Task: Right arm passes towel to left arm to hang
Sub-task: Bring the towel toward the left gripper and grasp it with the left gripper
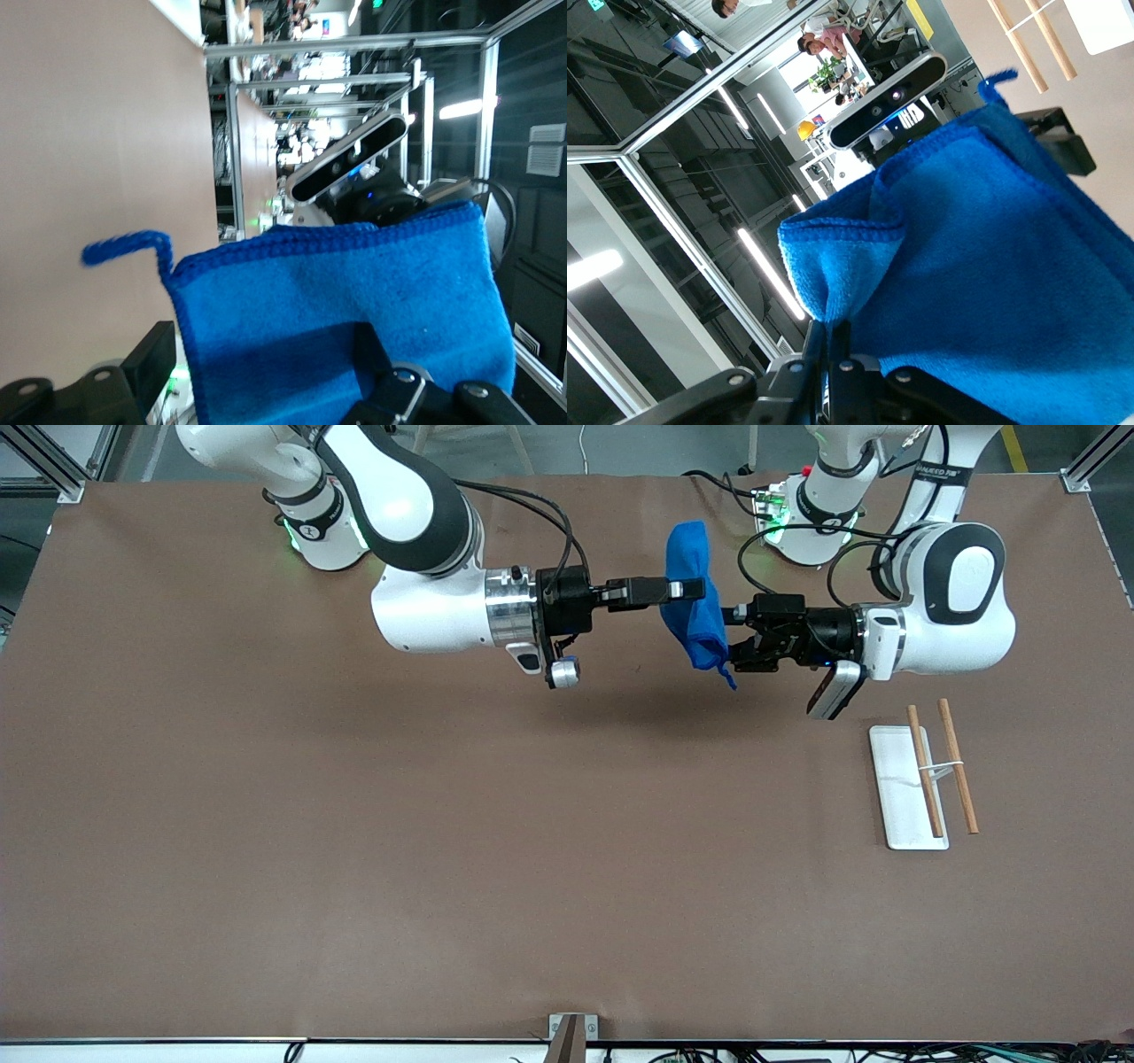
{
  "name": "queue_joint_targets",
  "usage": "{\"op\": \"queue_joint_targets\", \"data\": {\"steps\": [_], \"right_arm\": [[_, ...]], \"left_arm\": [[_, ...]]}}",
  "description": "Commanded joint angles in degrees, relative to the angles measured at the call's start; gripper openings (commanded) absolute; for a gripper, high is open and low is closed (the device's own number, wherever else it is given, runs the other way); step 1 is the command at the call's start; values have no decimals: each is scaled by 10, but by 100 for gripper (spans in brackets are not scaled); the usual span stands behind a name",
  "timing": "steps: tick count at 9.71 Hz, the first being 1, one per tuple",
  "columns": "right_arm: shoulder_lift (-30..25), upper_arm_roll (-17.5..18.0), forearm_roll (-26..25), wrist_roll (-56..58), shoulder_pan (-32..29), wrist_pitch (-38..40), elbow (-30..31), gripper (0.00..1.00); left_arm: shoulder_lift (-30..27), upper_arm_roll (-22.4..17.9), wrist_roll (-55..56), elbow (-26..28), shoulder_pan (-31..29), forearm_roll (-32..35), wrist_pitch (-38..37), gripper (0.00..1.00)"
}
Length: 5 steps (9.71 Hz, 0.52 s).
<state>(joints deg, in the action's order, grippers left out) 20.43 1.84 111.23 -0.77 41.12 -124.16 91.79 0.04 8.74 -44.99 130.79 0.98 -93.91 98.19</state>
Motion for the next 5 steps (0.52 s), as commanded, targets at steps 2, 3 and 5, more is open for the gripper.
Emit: {"op": "queue_joint_targets", "data": {"steps": [2,3,5], "right_arm": [[2,-3,14,-7,15,-7,-10,1],[2,-3,14,-7,16,-7,-10,1],[5,-3,14,-7,19,-8,-10,1]], "left_arm": [[-6,24,-54,41,-2,-47,37,87],[-6,25,-75,50,-1,-64,37,87],[-6,37,-89,62,-2,-80,37,87]]}}
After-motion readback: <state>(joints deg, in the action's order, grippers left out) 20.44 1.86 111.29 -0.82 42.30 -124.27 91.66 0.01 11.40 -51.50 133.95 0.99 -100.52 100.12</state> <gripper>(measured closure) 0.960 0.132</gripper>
